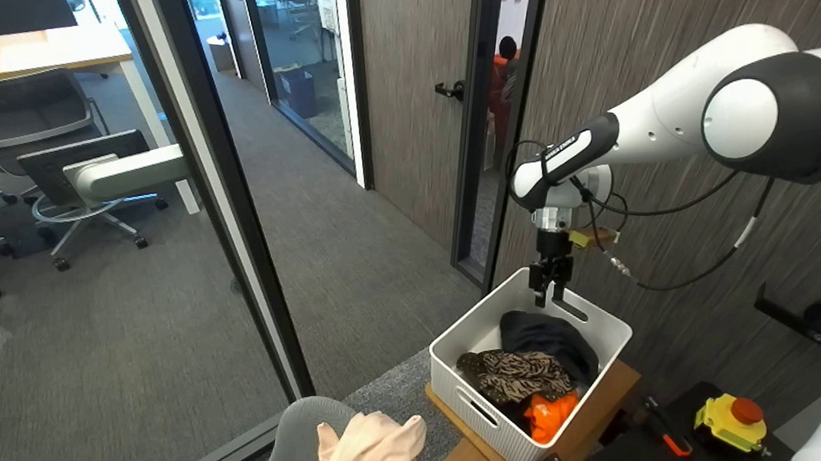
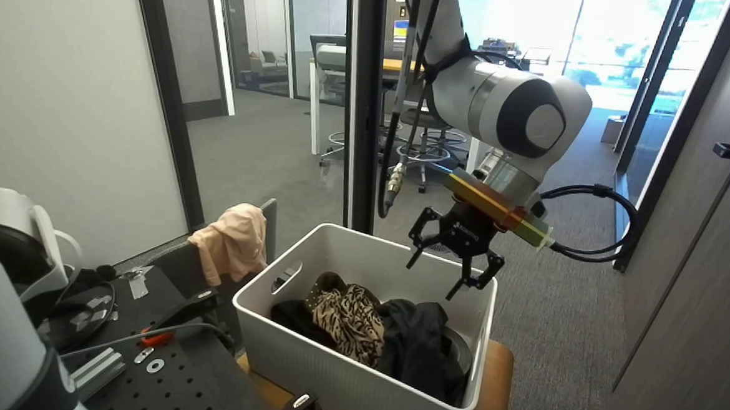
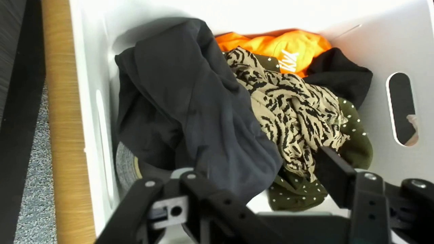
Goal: Move the objects from the grey chair then put them in the white box
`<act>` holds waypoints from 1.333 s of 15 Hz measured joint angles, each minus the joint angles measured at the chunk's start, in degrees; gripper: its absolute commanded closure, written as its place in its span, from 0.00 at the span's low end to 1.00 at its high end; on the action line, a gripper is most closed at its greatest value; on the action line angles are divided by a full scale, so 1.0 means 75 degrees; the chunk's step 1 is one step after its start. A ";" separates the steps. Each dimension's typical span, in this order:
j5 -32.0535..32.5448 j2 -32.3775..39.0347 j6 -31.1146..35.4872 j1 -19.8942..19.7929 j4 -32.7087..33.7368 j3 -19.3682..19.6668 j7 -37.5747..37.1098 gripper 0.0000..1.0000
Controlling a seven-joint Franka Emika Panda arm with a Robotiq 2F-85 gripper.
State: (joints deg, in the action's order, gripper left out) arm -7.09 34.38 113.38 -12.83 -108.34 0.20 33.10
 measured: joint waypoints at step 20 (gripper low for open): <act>0.1663 -0.2113 0.0211 0.2670 -0.0962 -0.1840 0.0075 0.00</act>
State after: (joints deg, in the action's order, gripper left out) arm 5.38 18.53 114.96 7.19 -115.55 -13.60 33.67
